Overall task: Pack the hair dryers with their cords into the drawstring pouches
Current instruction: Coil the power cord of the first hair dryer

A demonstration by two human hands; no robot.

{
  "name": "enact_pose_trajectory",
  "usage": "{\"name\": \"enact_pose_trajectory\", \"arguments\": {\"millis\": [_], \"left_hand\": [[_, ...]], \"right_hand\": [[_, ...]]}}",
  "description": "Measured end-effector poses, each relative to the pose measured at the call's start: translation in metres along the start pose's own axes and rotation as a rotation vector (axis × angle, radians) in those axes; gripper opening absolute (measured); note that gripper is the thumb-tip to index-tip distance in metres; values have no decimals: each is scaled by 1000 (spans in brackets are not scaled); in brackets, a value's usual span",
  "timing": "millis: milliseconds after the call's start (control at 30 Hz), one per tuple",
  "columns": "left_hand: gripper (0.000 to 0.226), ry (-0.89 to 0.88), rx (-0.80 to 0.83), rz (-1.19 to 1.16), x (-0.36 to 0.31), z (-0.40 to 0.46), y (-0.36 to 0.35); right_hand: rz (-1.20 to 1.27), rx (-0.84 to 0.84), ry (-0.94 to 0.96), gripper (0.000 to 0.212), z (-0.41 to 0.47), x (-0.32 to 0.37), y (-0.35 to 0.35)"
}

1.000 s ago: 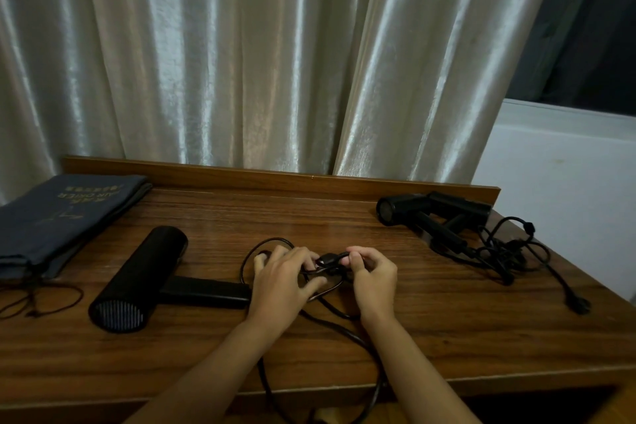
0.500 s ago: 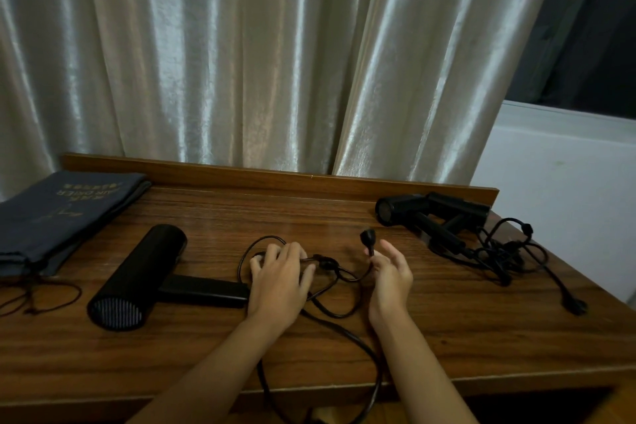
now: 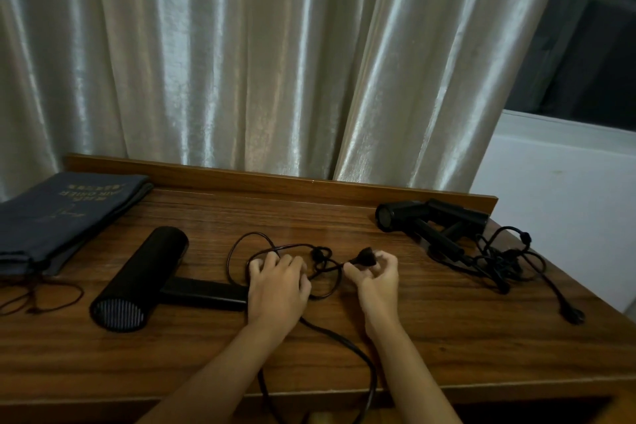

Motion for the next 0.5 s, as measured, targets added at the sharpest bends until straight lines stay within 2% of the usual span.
{"name": "enact_pose_trajectory", "arguments": {"millis": [100,200,333,400,500], "left_hand": [[26,-36,37,-86,1,1,-2],[17,-82,57,-209,5,1,-4],[11,-105,109,-374,6,1,-4],[13,-64,113,-440,7,0,-4],[17,-11,124,-467,7,0,-1]], "right_hand": [[-225,128,206,44,-6,1,-2],[-420,234,283,39,-10,3,-5],[-815,354,464,30,-14,0,-13],[-886,416,487,25,-14,-4,-15],[-895,476,418,21,-11,-7,-16]]}}
Point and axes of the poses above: each hand's wrist, its own z-axis towards the middle knuckle, its own y-axis out of the back of the hand, x = y × z, the point moved 1 cm from there along z, towards the middle knuckle, and after that the axes turned 15 degrees about z, right-handed, at the moved point
